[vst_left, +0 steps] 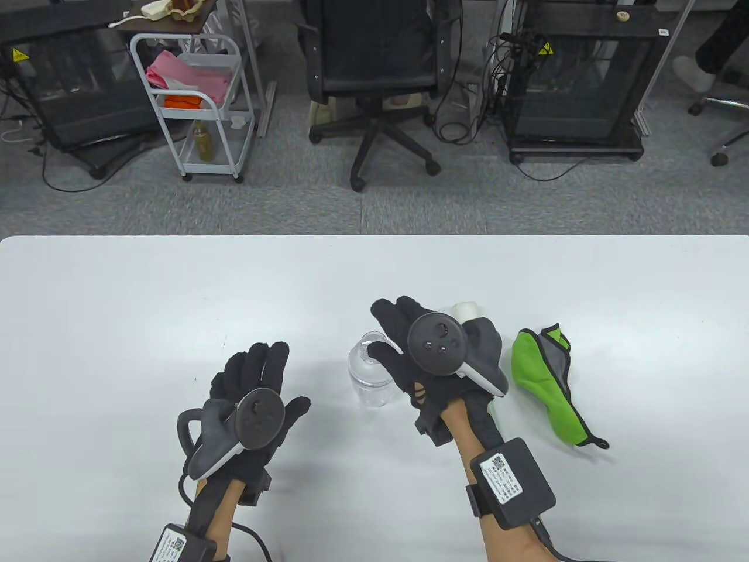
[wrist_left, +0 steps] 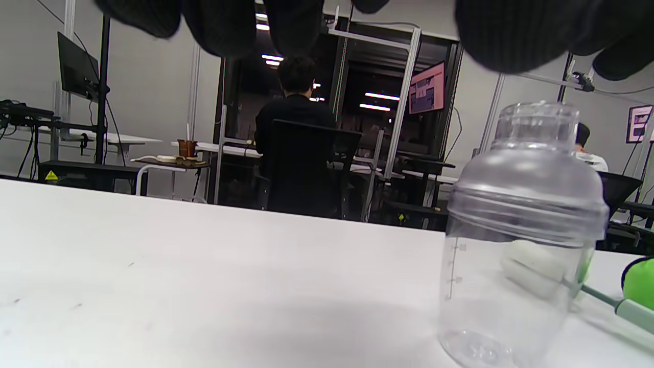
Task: Brush the shaker cup with the cup brush
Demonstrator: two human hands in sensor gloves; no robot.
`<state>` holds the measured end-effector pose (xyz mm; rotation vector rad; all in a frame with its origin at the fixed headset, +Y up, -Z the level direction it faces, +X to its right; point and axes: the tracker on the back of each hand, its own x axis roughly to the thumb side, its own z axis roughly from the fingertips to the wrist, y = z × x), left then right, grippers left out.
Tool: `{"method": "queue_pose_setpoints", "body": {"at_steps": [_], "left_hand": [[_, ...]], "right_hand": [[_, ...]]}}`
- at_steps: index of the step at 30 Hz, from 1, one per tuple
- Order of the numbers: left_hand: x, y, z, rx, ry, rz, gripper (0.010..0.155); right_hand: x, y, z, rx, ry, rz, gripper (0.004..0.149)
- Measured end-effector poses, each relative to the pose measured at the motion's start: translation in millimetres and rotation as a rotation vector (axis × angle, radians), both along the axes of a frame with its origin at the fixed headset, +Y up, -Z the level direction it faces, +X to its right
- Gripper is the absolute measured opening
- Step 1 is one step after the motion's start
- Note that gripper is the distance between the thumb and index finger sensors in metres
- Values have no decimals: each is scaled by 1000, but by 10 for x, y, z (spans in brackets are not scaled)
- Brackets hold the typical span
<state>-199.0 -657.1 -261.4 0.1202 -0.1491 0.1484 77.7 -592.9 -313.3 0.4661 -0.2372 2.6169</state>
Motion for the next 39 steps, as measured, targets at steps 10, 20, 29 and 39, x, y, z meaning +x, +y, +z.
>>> {"method": "queue_pose_setpoints", "body": {"at_steps": [10,20,29,39], "left_hand": [[50,97,109,53,-18,-27,94],[100,-20,88,1,-12,-73,99],[112,-106,24,-58,-3,-81,97],[120,-133,34,-67,-12,-81,95]], "right_hand": [[475,-280,523,164,-123,87,77],[787,-573,680,138,-216,154,84],[797,-735,593,20,-211,180,85],[771,-777,583,-14,-202,188,84]]}}
